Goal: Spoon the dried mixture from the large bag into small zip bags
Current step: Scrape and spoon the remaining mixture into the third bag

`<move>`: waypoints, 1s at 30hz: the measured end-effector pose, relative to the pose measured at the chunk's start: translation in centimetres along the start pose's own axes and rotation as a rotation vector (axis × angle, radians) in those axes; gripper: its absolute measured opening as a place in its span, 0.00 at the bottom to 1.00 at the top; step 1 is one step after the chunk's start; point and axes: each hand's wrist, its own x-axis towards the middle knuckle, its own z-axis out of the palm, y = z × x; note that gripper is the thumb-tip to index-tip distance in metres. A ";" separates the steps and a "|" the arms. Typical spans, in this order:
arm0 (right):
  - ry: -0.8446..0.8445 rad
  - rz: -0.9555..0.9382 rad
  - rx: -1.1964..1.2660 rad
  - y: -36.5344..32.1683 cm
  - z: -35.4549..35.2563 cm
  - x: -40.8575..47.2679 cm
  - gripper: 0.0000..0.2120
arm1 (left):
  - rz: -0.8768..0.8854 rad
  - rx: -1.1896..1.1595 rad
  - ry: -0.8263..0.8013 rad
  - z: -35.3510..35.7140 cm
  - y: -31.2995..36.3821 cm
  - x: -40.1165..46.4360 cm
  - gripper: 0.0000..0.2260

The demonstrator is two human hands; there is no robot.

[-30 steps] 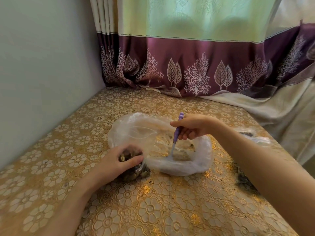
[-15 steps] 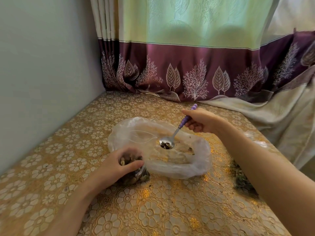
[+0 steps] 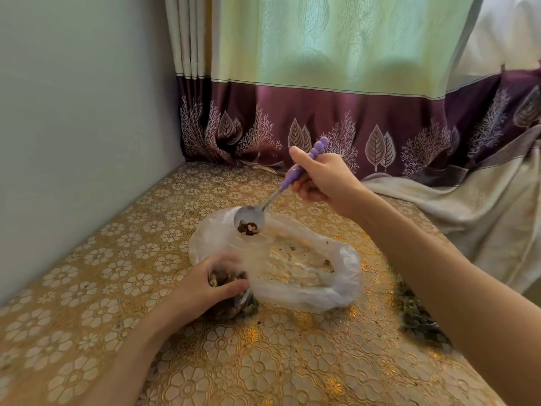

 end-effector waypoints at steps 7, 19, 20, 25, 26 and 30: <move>-0.156 -0.158 -0.012 -0.8 0.8 -1.3 0.17 | 0.006 -0.003 0.005 0.0 -0.4 0.2 0.19; 0.180 -0.049 0.024 1.5 -3.7 0.0 0.18 | 0.012 0.045 0.000 0.1 -0.6 0.5 0.21; 0.150 -0.007 -0.027 2.0 -4.1 0.0 0.18 | 0.013 0.045 -0.003 0.1 -0.7 0.6 0.22; -0.006 0.103 -0.481 4.1 -4.9 0.0 0.18 | 0.020 0.056 -0.015 0.0 -1.0 0.7 0.24; -0.033 0.088 -0.582 4.3 -4.9 0.0 0.18 | 0.020 0.060 -0.015 0.1 -1.1 0.7 0.24; -0.124 0.079 -0.771 4.6 -5.1 0.2 0.19 | 0.020 0.080 -0.014 0.1 -1.2 0.8 0.25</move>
